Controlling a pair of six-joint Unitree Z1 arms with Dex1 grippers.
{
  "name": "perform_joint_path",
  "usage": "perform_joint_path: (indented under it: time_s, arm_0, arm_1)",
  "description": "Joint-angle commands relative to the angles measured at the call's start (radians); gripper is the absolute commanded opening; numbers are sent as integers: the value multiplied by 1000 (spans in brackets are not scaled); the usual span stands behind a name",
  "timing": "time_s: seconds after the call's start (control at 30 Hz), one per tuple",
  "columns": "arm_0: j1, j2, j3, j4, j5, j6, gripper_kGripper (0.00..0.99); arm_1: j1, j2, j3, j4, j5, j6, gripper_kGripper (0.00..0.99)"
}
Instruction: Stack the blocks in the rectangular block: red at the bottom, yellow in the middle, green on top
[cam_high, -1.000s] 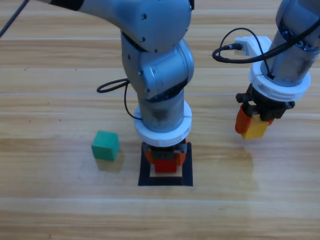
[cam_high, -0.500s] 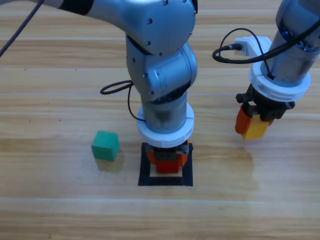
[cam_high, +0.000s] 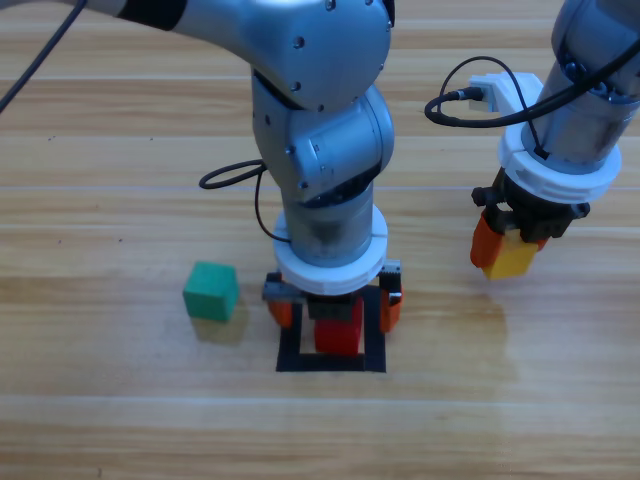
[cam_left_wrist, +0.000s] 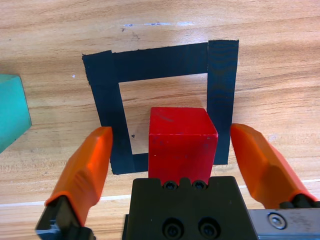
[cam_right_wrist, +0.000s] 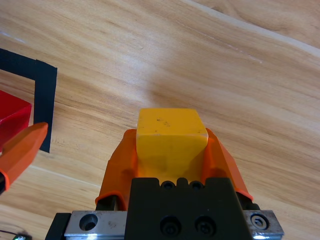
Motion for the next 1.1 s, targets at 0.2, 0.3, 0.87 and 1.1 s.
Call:
perform_joint_path:
  time_s: [0.2, 0.3, 0.87, 1.1]
  arm_0:
    - [-24, -33, 10, -3, 20, -14, 983]
    - [-24, -74, -19, -3, 27, -10, 985]
    - [179, -800, 188, 77, 336, 2, 990]
    - [309, -924, 199, 70, 359, 285, 971]
  arm_1:
    - [-17, -70, 38, -21, 4, 19, 163]
    - [-14, -77, 33, -19, 3, 40, 163]
    - [257, -28, -209, 188, -78, 452, 163]
    - [337, 127, -419, 306, -91, 560, 163]
